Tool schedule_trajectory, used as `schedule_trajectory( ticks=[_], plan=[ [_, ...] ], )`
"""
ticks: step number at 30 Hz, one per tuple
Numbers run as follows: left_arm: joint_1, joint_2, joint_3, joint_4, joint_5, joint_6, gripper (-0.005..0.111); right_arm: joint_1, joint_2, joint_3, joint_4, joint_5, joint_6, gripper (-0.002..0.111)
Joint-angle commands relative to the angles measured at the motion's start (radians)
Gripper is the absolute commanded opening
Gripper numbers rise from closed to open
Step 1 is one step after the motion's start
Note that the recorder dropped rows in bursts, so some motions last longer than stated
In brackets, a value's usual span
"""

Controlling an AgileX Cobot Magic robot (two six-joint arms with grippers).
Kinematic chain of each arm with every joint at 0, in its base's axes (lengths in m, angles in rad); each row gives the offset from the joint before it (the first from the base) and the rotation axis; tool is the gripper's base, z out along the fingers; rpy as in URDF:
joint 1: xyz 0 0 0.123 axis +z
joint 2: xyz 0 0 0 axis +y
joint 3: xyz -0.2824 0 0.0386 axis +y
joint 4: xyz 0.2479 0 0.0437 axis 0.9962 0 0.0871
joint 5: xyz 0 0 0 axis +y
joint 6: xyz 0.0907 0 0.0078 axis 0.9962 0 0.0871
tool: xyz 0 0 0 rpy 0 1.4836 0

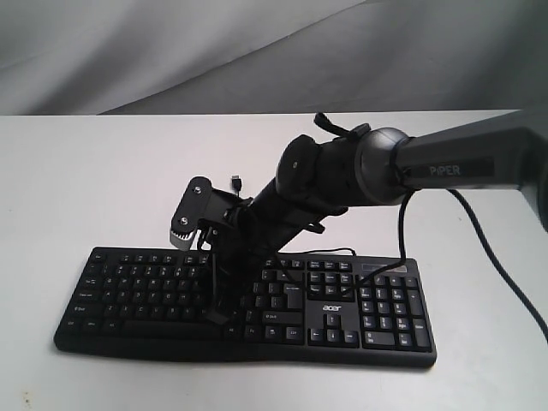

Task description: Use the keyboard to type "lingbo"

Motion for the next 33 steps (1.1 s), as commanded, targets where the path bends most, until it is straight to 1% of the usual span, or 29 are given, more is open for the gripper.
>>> schedule_trajectory(
  ticks=[1, 7, 13, 24, 33],
  plan=[
    [0.001, -0.004, 0.005, -0.004, -0.007, -0.002, 0.001, -0.008, 0.0, -0.003, 0.001, 0.005, 0.0, 0.0],
    [0.001, -0.004, 0.005, -0.004, -0.007, -0.002, 0.001, -0.012, 0.021, -0.003, -0.007, -0.005, 0.0, 0.0],
    [0.001, -0.004, 0.005, -0.004, -0.007, -0.002, 0.001, -0.003, -0.041, -0.003, -0.006, 0.034, 0.007, 0.0],
    [0.001, -0.004, 0.005, -0.004, -0.007, -0.002, 0.001, 0.073, -0.053, -0.003, 0.016, 0.04, 0.009, 0.0],
    [0.001, -0.004, 0.005, -0.004, -0.007, -0.002, 0.001, 0.094, -0.042, -0.003, 0.01, 0.042, 0.007, 0.0]
  ],
)
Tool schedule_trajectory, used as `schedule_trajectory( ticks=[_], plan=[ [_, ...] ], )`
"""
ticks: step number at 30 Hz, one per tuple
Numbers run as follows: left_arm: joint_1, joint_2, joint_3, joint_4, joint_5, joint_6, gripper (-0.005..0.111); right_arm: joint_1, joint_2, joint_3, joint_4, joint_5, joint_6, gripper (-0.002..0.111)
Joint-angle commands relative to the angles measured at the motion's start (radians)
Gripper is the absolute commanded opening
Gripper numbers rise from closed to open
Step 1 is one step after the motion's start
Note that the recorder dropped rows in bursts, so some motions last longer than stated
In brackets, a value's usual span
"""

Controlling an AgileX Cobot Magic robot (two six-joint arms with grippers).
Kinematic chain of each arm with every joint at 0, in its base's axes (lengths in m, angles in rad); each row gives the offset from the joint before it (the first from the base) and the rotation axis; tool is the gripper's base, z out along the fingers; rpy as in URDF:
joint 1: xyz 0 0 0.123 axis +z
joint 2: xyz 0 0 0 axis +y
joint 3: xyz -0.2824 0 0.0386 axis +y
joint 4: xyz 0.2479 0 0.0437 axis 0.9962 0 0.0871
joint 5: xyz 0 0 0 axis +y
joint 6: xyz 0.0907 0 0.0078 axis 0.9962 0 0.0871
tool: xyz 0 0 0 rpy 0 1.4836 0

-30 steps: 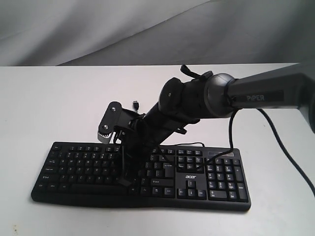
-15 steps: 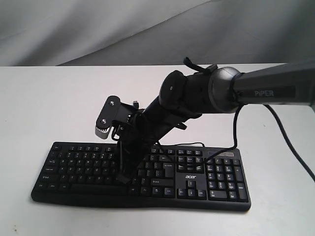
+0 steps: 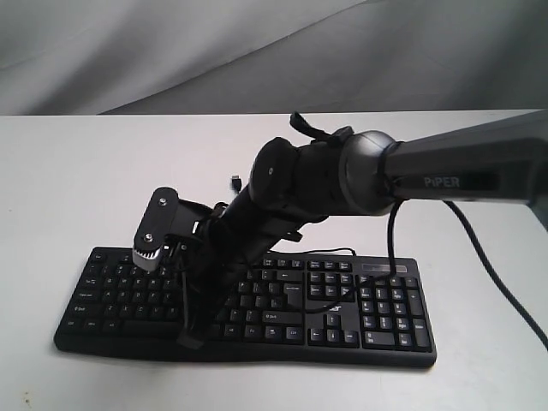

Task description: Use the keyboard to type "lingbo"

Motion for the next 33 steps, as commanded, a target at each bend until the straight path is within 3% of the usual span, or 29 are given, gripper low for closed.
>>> schedule_trajectory(
  ticks=[1, 33],
  plan=[
    [0.001, -0.004, 0.005, -0.004, -0.007, -0.002, 0.001, 0.009, 0.007, 0.001, 0.003, 0.0, 0.0, 0.0],
    [0.001, -0.004, 0.005, -0.004, -0.007, -0.002, 0.001, 0.008, 0.047, 0.001, -0.023, -0.035, 0.007, 0.0]
  ],
)
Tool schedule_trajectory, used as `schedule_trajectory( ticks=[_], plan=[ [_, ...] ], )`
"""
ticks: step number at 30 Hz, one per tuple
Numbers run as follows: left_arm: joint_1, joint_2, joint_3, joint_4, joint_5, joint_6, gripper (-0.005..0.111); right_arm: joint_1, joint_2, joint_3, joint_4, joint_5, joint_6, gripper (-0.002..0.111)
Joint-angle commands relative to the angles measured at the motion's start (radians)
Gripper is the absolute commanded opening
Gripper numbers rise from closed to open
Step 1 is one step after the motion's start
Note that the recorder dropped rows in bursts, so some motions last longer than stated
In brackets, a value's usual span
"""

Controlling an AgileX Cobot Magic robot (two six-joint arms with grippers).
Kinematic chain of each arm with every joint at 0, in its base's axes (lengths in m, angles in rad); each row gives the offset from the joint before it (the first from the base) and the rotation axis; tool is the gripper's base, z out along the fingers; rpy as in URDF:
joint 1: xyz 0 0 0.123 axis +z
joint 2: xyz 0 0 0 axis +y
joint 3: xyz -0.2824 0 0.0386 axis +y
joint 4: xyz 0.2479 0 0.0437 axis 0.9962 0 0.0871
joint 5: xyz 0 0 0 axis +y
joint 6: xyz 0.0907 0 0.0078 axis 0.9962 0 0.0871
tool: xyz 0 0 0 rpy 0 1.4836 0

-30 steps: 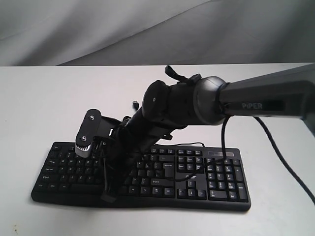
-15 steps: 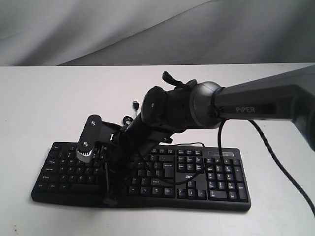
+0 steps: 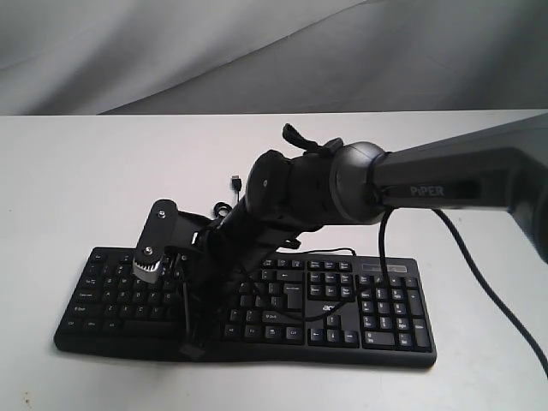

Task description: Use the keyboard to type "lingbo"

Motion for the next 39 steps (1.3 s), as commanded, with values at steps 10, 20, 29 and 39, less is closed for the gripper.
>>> schedule_trajectory(
  ticks=[10, 20, 29, 39],
  plan=[
    [0.001, -0.004, 0.005, -0.004, -0.007, -0.002, 0.001, -0.009, -0.017, -0.006, -0.004, -0.02, 0.001, 0.0],
    [0.001, -0.004, 0.005, -0.004, -0.007, -0.002, 0.001, -0.009, 0.038, -0.11, 0.041, -0.031, -0.006, 0.0],
    [0.001, -0.004, 0.005, -0.004, -0.007, -0.002, 0.001, -0.009, 0.081, -0.134, 0.05, -0.031, -0.009, 0.0],
    [0.001, -0.004, 0.005, -0.004, -0.007, -0.002, 0.001, -0.009, 0.085, -0.134, 0.053, -0.024, -0.009, 0.0]
  ],
)
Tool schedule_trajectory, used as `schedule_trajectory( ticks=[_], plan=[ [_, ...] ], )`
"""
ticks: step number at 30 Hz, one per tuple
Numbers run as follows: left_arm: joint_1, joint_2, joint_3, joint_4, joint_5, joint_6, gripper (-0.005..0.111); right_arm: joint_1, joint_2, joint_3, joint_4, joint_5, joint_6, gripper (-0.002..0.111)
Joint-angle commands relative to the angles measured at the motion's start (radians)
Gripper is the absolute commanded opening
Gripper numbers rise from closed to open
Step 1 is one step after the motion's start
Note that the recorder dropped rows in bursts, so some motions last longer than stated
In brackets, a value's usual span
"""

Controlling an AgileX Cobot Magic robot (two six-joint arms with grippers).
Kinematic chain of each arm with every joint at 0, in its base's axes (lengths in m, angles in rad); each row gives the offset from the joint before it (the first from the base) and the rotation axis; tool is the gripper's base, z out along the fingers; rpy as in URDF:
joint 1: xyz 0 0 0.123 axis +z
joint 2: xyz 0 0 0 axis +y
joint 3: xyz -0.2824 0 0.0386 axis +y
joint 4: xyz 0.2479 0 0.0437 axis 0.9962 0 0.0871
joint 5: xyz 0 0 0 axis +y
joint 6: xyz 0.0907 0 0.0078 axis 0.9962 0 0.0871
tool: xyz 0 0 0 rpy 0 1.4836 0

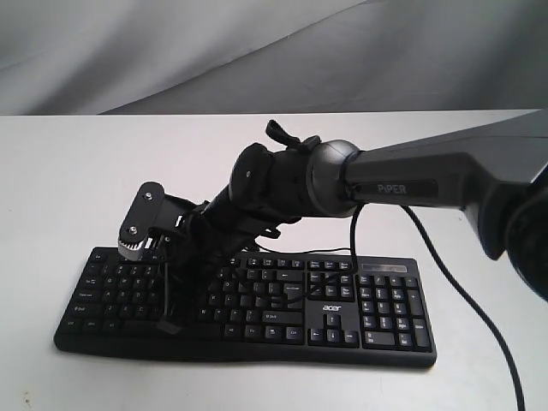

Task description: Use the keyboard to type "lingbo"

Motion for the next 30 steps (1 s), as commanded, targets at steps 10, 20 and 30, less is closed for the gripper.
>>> schedule_trajectory(
  ticks=[10, 20, 30],
  plan=[
    [0.001, -0.004, 0.005, -0.004, -0.007, -0.002, 0.001, -0.008, 0.025, -0.006, 0.01, 0.029, 0.0, 0.0],
    [0.001, -0.004, 0.005, -0.004, -0.007, -0.002, 0.001, 0.003, -0.051, 0.012, -0.064, 0.091, 0.071, 0.0],
    [0.001, -0.004, 0.005, -0.004, -0.007, -0.002, 0.001, 0.003, -0.051, 0.046, -0.032, 0.076, 0.035, 0.0]
  ],
)
